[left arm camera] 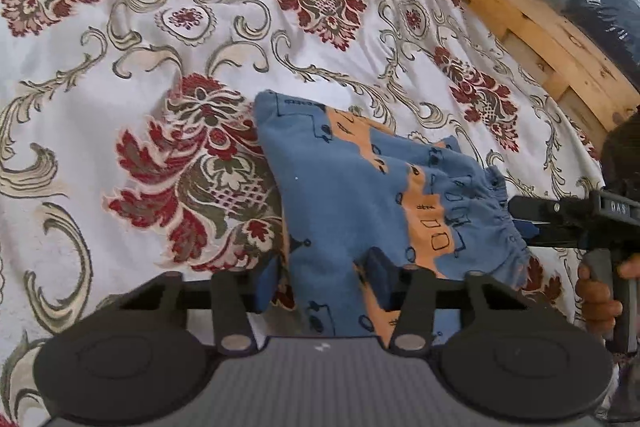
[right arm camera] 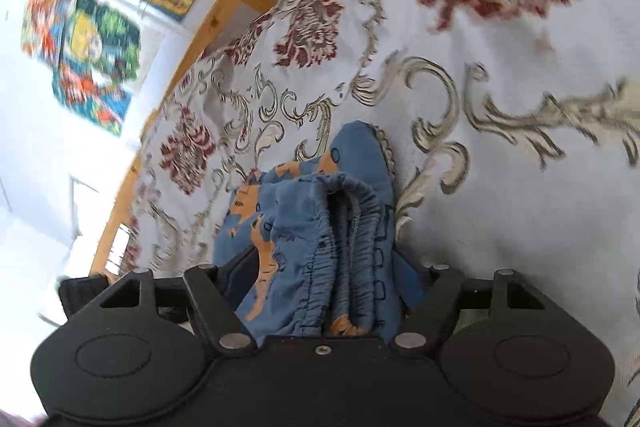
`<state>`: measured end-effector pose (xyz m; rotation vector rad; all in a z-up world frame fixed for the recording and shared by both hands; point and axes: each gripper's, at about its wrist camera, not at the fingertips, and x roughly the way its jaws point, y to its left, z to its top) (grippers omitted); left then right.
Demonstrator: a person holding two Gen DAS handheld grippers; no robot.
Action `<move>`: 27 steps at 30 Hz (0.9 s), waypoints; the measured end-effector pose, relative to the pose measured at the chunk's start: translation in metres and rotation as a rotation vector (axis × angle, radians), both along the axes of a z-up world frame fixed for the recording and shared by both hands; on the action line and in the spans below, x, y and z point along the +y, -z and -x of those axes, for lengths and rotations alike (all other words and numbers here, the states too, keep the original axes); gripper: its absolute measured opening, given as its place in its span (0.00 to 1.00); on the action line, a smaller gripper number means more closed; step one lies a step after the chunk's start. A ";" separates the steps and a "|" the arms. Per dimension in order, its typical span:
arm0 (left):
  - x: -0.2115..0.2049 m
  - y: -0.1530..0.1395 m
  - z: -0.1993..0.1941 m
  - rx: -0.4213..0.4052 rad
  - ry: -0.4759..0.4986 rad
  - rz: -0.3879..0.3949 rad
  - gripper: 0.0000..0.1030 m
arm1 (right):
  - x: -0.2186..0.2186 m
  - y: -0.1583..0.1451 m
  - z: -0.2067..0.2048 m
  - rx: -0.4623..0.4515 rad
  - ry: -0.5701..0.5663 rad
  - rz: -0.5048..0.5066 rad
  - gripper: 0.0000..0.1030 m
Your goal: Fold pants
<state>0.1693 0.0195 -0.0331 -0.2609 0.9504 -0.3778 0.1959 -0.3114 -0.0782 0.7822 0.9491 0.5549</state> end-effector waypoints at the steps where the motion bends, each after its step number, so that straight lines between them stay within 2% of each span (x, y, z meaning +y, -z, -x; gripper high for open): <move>1: 0.000 0.001 -0.001 0.003 0.005 0.002 0.43 | -0.004 0.002 0.000 0.012 -0.001 -0.018 0.71; 2: 0.000 0.001 -0.001 0.006 0.008 0.002 0.42 | -0.005 0.003 0.001 0.016 -0.007 -0.015 0.69; 4: -0.002 0.001 -0.001 0.007 0.017 -0.013 0.42 | -0.005 0.002 0.003 0.011 -0.016 0.030 0.58; 9: -0.005 0.002 -0.005 0.026 0.020 -0.035 0.43 | 0.013 -0.006 0.006 -0.015 -0.008 0.145 0.56; 10: -0.005 0.002 -0.006 0.030 0.019 -0.037 0.43 | 0.018 -0.008 0.007 -0.026 -0.009 0.179 0.46; 12: -0.006 0.002 -0.006 0.027 0.019 -0.042 0.41 | 0.027 -0.012 0.009 -0.054 -0.018 0.246 0.35; 15: -0.009 -0.004 -0.003 0.003 0.027 -0.057 0.22 | 0.035 -0.022 0.016 -0.108 -0.022 0.291 0.25; 17: -0.011 -0.011 -0.001 -0.011 0.026 -0.062 0.17 | 0.043 -0.033 0.021 -0.171 -0.044 0.349 0.24; 22: -0.025 -0.031 0.007 -0.090 0.024 -0.149 0.15 | 0.068 -0.061 0.037 -0.345 -0.107 0.517 0.22; 27: -0.037 -0.050 0.019 -0.203 0.036 -0.229 0.15 | 0.078 -0.078 0.044 -0.456 -0.108 0.577 0.22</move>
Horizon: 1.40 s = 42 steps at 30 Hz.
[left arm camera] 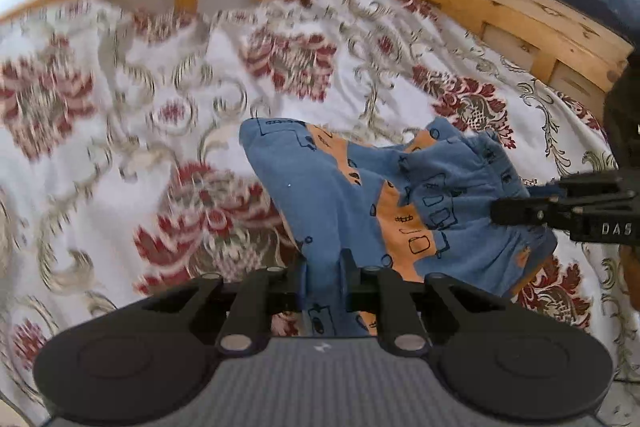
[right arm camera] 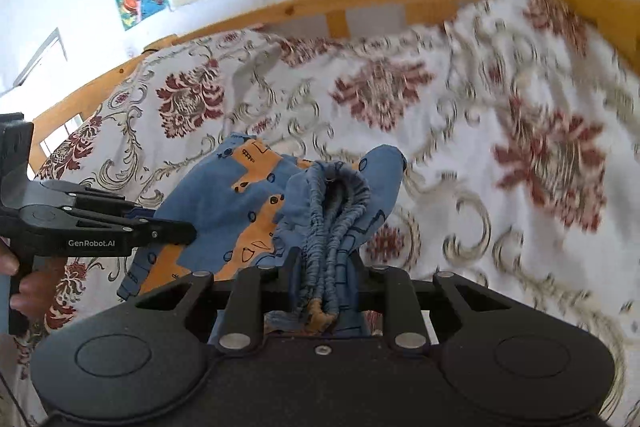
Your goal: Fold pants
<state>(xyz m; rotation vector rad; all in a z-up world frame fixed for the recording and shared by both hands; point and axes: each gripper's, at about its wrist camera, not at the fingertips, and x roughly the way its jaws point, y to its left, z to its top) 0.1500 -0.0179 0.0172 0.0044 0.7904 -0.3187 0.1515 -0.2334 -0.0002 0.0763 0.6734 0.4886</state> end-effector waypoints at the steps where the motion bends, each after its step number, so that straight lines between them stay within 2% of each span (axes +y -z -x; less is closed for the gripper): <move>1: -0.001 -0.002 0.001 -0.008 0.002 -0.002 0.15 | 0.000 -0.002 0.000 -0.008 0.001 0.000 0.22; 7: 0.005 -0.005 -0.002 -0.007 -0.026 0.039 0.15 | 0.000 -0.005 -0.001 -0.029 0.018 -0.001 0.22; 13: 0.007 -0.009 -0.013 -0.048 -0.069 0.031 0.15 | 0.012 -0.012 -0.012 -0.100 0.018 0.024 0.22; 18: 0.011 -0.023 -0.042 -0.081 -0.077 -0.010 0.15 | 0.018 -0.022 -0.040 -0.161 0.012 0.026 0.22; 24: 0.017 -0.032 -0.085 -0.119 -0.104 -0.036 0.16 | 0.024 -0.025 -0.096 -0.178 -0.003 0.017 0.22; 31: 0.023 -0.020 -0.120 -0.129 -0.131 -0.035 0.16 | 0.033 -0.010 -0.142 -0.190 -0.037 0.041 0.22; 42: 0.031 0.005 -0.158 -0.137 -0.154 -0.044 0.16 | 0.039 0.012 -0.179 -0.189 -0.026 0.042 0.22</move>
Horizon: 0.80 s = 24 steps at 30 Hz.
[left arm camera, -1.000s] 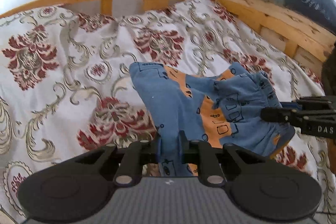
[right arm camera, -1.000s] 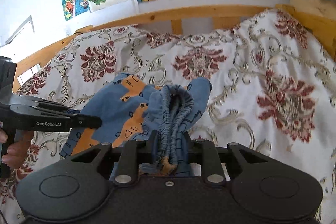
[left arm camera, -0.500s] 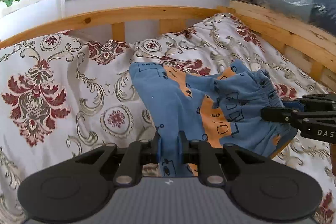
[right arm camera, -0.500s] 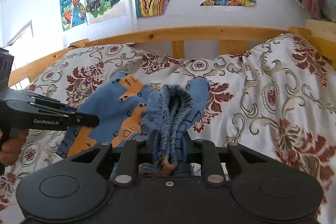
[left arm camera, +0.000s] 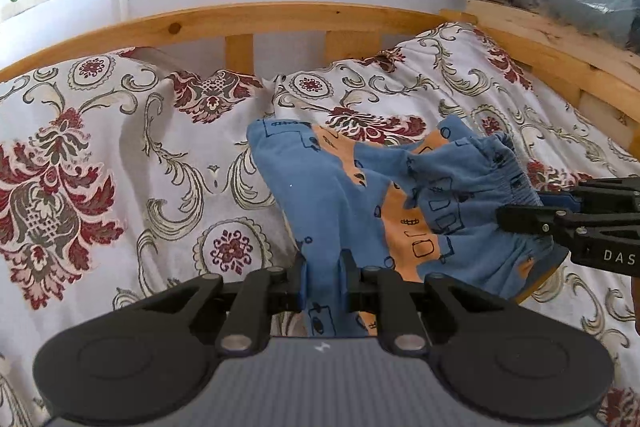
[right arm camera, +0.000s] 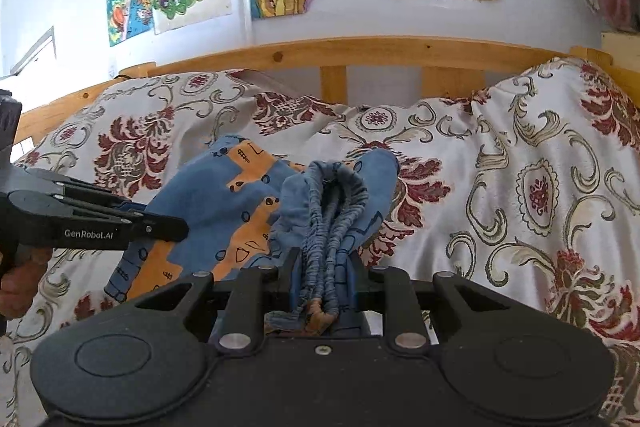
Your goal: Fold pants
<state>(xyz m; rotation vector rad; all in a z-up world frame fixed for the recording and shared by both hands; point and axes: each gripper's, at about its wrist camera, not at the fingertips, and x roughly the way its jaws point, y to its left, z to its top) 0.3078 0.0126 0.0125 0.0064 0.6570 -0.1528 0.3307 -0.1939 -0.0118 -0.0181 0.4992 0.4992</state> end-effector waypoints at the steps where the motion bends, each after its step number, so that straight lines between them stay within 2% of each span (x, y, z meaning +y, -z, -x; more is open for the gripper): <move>1: 0.000 0.002 -0.003 -0.002 -0.002 -0.003 0.16 | 0.000 0.002 -0.002 0.001 0.003 -0.001 0.22; 11: 0.002 0.019 -0.023 0.021 -0.028 0.008 0.16 | 0.003 0.017 -0.021 0.036 0.016 0.001 0.23; 24: 0.002 0.026 -0.029 0.043 -0.038 0.008 0.17 | 0.003 0.026 -0.032 0.073 0.029 0.009 0.24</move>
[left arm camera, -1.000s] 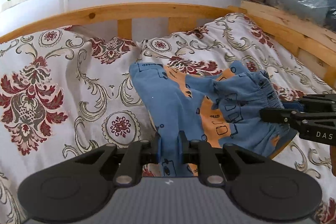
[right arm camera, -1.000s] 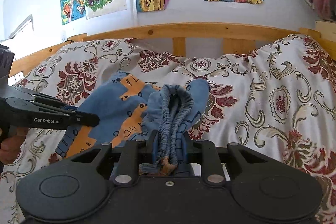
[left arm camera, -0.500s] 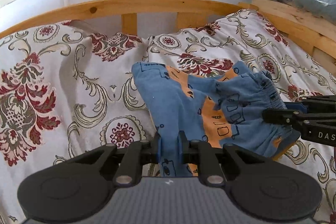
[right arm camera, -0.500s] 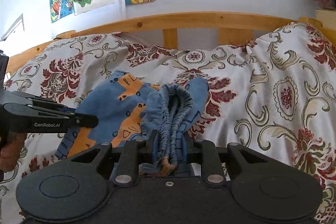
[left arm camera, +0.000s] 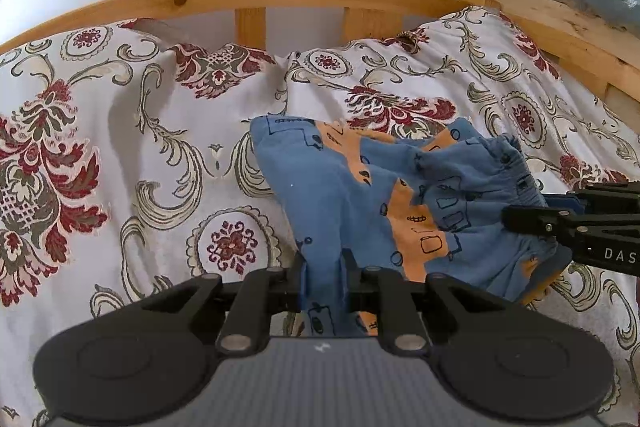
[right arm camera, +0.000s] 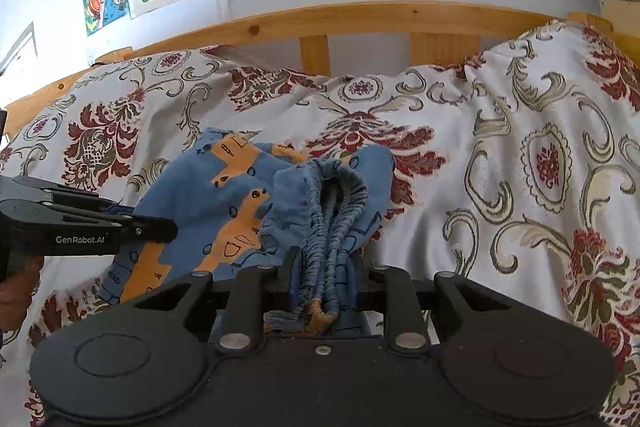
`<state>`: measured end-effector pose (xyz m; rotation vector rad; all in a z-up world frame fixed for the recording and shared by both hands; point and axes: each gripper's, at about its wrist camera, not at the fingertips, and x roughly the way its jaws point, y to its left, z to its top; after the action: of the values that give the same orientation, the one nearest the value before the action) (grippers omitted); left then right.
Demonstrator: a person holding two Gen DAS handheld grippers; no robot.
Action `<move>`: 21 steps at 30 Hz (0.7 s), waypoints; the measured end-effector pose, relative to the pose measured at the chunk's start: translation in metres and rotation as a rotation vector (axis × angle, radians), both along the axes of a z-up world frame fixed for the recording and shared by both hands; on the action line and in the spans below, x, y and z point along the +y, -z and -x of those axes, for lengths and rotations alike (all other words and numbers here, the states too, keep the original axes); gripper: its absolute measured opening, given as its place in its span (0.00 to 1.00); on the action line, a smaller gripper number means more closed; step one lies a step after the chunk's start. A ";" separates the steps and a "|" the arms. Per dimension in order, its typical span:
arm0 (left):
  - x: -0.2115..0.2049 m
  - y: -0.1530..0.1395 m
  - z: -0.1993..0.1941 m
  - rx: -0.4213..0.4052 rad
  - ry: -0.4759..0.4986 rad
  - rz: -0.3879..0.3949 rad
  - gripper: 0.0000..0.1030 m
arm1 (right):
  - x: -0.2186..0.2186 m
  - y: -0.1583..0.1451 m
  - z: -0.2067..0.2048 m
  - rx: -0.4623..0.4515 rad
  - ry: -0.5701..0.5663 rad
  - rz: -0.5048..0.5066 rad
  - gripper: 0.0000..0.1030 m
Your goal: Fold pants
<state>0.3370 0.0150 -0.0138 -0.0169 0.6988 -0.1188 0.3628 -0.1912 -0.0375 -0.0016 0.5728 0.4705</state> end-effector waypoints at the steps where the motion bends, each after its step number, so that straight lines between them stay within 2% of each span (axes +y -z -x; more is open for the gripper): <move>1: 0.000 0.001 -0.001 0.005 -0.002 0.001 0.18 | 0.000 0.001 0.000 0.006 0.004 0.001 0.26; 6: 0.008 0.004 -0.005 0.042 -0.034 0.041 0.29 | 0.001 0.003 0.000 0.042 0.041 0.006 0.36; 9: 0.013 0.003 -0.003 0.058 -0.063 0.075 0.39 | 0.000 -0.001 0.006 0.045 0.054 -0.002 0.50; 11: 0.014 0.001 0.002 0.063 -0.082 0.088 0.58 | -0.001 -0.005 0.013 0.035 0.065 -0.014 0.58; 21: 0.008 -0.025 0.065 0.008 -0.116 0.093 0.76 | -0.008 -0.036 0.069 -0.026 0.109 -0.070 0.79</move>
<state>0.2722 0.0228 0.0113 -0.1467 0.6983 -0.0395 0.2939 -0.1995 -0.0016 0.0897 0.5282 0.3841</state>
